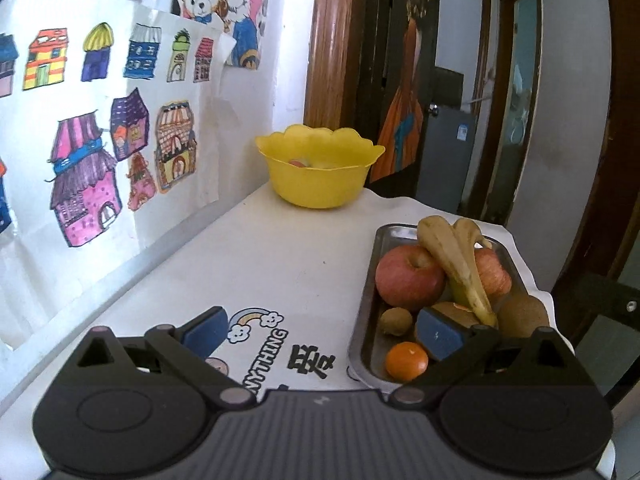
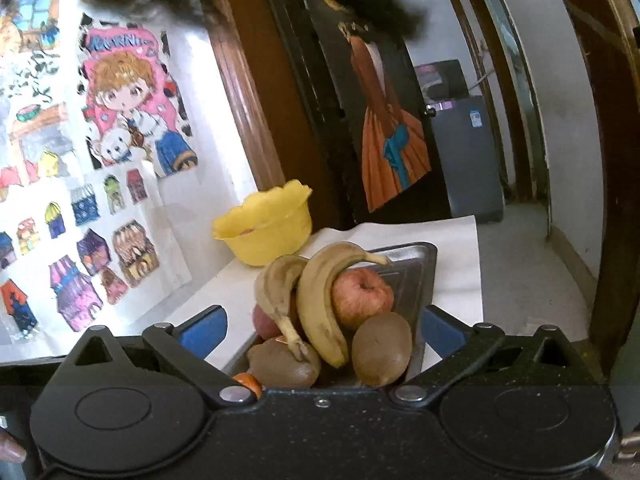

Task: Organize fruits

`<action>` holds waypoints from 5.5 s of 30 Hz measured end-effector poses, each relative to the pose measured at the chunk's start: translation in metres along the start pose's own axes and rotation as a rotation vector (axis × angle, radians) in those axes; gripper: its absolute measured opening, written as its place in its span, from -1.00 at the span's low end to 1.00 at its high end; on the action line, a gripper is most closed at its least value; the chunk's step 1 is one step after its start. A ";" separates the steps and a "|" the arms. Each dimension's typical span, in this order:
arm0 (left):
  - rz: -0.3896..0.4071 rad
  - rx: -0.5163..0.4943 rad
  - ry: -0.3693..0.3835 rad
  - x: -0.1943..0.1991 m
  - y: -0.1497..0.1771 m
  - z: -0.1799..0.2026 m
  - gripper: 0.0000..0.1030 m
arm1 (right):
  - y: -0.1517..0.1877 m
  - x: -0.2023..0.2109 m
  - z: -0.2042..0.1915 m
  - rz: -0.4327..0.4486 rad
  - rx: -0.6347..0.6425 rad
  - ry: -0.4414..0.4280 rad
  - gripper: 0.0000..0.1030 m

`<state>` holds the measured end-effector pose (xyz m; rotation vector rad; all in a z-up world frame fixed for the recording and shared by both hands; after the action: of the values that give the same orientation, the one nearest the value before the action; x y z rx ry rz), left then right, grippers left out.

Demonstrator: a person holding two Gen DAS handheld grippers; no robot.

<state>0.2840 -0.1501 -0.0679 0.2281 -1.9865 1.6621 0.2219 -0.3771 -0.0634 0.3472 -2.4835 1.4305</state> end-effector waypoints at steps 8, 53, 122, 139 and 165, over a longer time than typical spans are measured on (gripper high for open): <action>0.023 -0.037 0.016 0.022 0.025 0.003 0.99 | 0.020 0.023 -0.005 0.028 0.079 -0.012 0.99; 0.142 0.030 -0.081 0.201 0.112 -0.023 0.99 | 0.118 0.189 -0.068 0.118 0.172 0.047 0.99; 0.141 0.034 -0.082 0.176 0.135 -0.030 0.99 | 0.147 0.149 -0.047 0.133 0.158 0.127 0.99; 0.140 0.032 -0.082 0.176 0.135 -0.029 0.99 | 0.147 0.149 -0.047 0.131 0.156 0.128 0.99; 0.140 0.032 -0.082 0.176 0.135 -0.028 0.99 | 0.148 0.149 -0.047 0.129 0.153 0.128 0.99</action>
<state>0.0828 -0.0563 -0.0938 0.1751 -2.0800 1.7988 0.0380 -0.2753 -0.1103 0.1205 -2.3381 1.6441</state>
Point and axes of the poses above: each gripper's, at about its wrist camera, not at the fingertips, and x roughly against the way its jaws point, z to its right, y to its underside, the point moved 9 cm from there along -x, roughly the way its jaws point, and after that the axes turned 11 degrees about -x, right-handed, at the moved point
